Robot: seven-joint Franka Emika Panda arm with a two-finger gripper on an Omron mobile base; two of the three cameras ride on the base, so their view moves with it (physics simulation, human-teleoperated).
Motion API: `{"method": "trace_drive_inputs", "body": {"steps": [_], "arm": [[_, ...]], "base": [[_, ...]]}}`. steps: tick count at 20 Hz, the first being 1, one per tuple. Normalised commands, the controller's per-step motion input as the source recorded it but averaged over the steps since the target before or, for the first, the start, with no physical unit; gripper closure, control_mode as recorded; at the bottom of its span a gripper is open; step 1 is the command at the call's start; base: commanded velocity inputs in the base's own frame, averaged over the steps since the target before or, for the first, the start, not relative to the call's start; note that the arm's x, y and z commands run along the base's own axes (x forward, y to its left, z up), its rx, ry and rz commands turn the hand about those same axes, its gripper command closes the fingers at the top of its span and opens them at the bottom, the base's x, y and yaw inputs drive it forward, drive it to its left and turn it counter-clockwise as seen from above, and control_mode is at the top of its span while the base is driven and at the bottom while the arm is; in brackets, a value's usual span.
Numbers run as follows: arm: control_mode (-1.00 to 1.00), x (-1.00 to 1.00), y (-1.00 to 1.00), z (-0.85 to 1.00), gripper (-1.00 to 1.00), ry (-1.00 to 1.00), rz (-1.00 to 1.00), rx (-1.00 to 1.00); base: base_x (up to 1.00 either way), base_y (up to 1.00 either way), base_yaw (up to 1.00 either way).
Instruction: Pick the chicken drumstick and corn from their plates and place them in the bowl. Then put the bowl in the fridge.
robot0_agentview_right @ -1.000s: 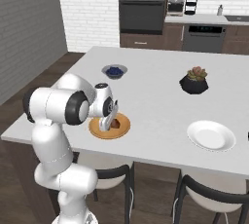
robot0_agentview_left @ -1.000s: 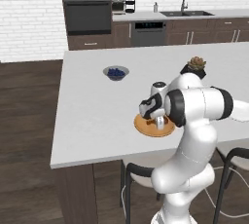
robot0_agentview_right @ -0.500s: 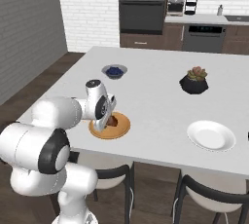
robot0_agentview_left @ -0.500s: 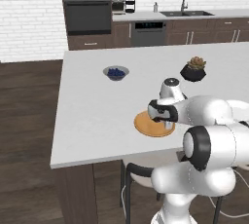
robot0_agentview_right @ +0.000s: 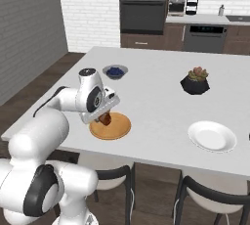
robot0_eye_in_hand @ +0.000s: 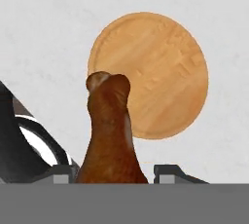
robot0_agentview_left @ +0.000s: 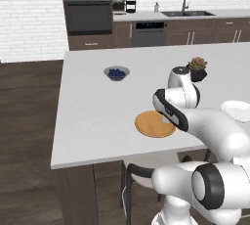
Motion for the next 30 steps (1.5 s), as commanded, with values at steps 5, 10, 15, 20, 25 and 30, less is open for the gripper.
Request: {"method": "trace_drive_inputs", "body": {"steps": [5, 10, 15, 20, 25, 30], "arm": [[-1.00, -0.04, 0.00, 0.12, 1.00, -0.03, -0.91, 0.20], [-1.00, -0.17, 0.00, 0.24, 1.00, -0.01, -0.67, 0.15], [1.00, -0.22, -0.19, 0.16, 1.00, -0.01, -0.02, 0.03], [1.00, 0.00, 0.00, 0.00, 1.00, 0.00, 0.00, 0.00], [1.00, 0.00, 0.00, 0.00, 1.00, 0.00, 0.00, 0.00], [1.00, 0.00, 0.00, 0.00, 1.00, 0.00, 0.00, 0.00]], "base": [[0.00, 0.00, 0.00], [0.00, 0.00, 0.00], [-0.37, -0.39, -0.04], [-0.87, -1.00, -0.17], [-0.33, -1.00, -0.19], [0.38, -0.87, -0.13]]}}
